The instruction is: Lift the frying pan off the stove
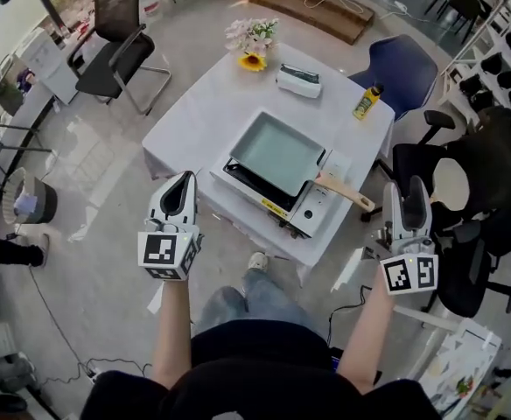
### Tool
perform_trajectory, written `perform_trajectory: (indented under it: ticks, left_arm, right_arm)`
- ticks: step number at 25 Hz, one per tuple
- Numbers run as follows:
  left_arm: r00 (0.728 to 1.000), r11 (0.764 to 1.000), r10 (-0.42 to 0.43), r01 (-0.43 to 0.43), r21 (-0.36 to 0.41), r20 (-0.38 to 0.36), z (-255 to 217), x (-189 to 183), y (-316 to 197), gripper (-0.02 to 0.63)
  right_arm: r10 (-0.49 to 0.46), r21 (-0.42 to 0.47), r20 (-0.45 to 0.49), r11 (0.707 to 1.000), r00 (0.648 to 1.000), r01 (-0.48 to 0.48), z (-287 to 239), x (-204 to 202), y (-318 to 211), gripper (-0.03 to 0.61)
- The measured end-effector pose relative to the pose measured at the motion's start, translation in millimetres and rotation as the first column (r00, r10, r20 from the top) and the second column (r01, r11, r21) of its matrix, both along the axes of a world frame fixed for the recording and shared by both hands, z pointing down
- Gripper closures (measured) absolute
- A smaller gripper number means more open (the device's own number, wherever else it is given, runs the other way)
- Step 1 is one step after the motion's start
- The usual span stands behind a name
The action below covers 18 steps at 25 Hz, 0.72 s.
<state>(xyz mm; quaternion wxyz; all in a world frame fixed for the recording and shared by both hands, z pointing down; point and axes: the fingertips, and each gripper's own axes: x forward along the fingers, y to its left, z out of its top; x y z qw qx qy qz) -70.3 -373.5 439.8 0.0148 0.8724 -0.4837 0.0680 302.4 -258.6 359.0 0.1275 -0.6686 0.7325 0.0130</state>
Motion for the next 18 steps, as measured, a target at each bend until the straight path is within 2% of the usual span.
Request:
perform_trajectory:
  ticks: [7, 15, 18]
  left_arm:
    - [0.995, 0.995, 0.095, -0.095, -0.016, 0.0, -8.3, 41.4, -49.2, 0.594]
    - [0.979, 0.979, 0.202, -0.202, -0.039, -0.019, -7.5, 73.3, -76.5, 0.594]
    - [0.972, 0.972, 0.233, -0.234, -0.035, -0.02, -11.5, 81.8, -82.7, 0.594]
  right_arm:
    - [0.079, -0.021, 0.007, 0.997, 0.997, -0.079, -1.5, 28.0, -19.0, 0.33]
    - [0.141, -0.053, -0.01, 0.989, 0.99, -0.141, -4.4, 31.2, -23.2, 0.33]
    - [0.127, -0.088, -0.071, 0.987, 0.989, -0.133, -11.3, 29.8, -37.5, 0.33]
